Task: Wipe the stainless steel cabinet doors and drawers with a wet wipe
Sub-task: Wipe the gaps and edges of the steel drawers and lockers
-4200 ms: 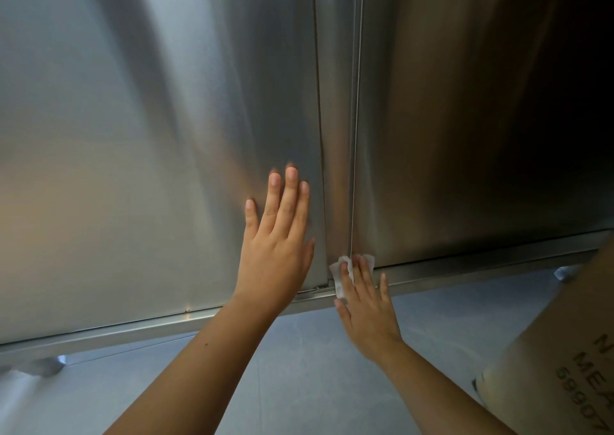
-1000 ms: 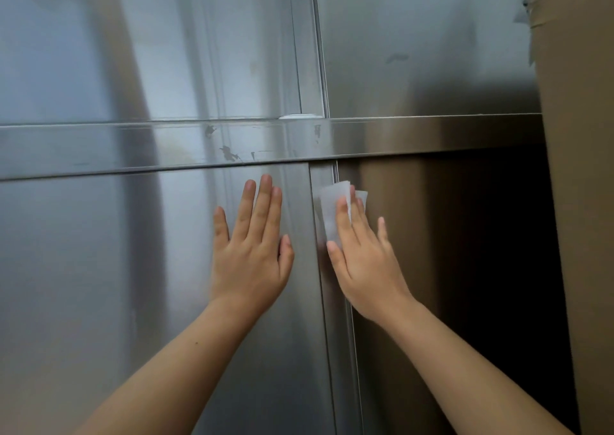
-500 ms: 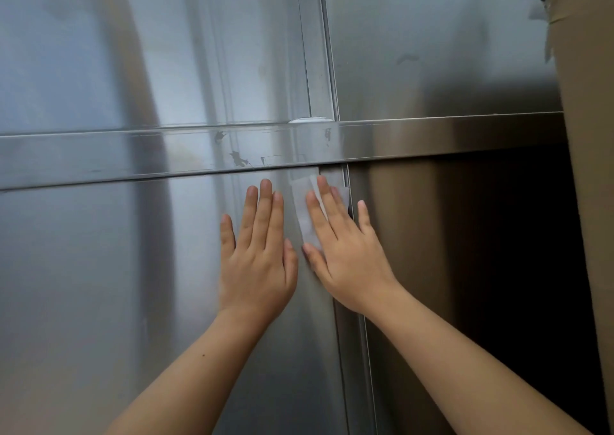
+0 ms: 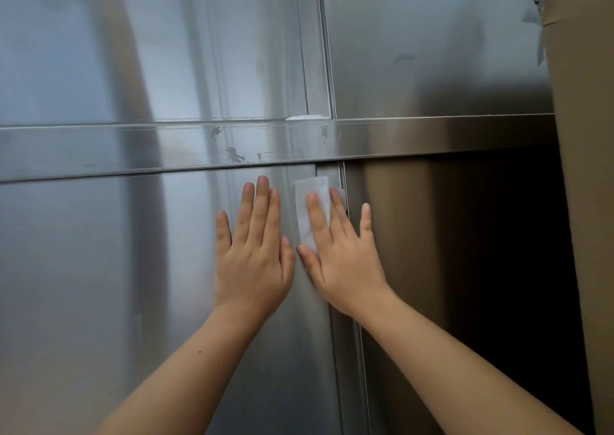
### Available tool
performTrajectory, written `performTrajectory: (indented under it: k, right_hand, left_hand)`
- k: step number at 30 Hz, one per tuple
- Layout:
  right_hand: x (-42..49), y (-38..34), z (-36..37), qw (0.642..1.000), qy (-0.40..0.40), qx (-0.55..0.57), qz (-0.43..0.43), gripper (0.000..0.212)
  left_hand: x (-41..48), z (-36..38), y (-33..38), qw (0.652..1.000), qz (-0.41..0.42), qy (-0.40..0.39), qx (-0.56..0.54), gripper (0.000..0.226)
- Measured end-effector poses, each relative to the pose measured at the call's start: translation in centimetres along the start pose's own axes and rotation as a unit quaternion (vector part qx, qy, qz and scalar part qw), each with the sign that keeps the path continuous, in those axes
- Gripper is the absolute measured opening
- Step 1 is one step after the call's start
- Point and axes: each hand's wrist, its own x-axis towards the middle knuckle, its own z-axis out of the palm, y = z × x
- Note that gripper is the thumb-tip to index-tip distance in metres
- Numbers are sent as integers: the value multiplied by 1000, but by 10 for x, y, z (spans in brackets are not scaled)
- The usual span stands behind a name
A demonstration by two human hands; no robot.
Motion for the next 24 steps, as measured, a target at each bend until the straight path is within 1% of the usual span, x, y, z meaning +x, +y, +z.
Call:
performTrajectory:
  k: [4, 8, 10, 15, 19, 22, 24]
  right_hand:
    - [19, 1, -8, 999, -41, 16, 3, 61]
    - [19, 3, -8, 998, -64, 20, -2, 60]
    - [13, 5, -8, 998, -53, 20, -10, 61]
    - [10, 7, -9, 999, 16, 28, -21, 60]
    - [11, 2, -7, 995, 75, 60, 3, 60]
    - [10, -2, -4, 994, 73, 81, 24, 64]
    - [10, -3, -4, 995, 57, 75, 28, 61]
  left_hand:
    - [0, 0, 0, 1000, 1, 3, 0, 58]
    - [1, 1, 0, 1000, 2, 0, 2, 58]
    - [0, 1, -1, 1000, 2, -3, 2, 58]
    - [-1, 2, -2, 1000, 3, -1, -1, 59]
    - [-1, 2, -2, 1000, 1, 0, -1, 59]
    - [-1, 3, -2, 1000, 0, -1, -4, 59]
    - [-1, 3, -2, 1000, -1, -1, -8, 59]
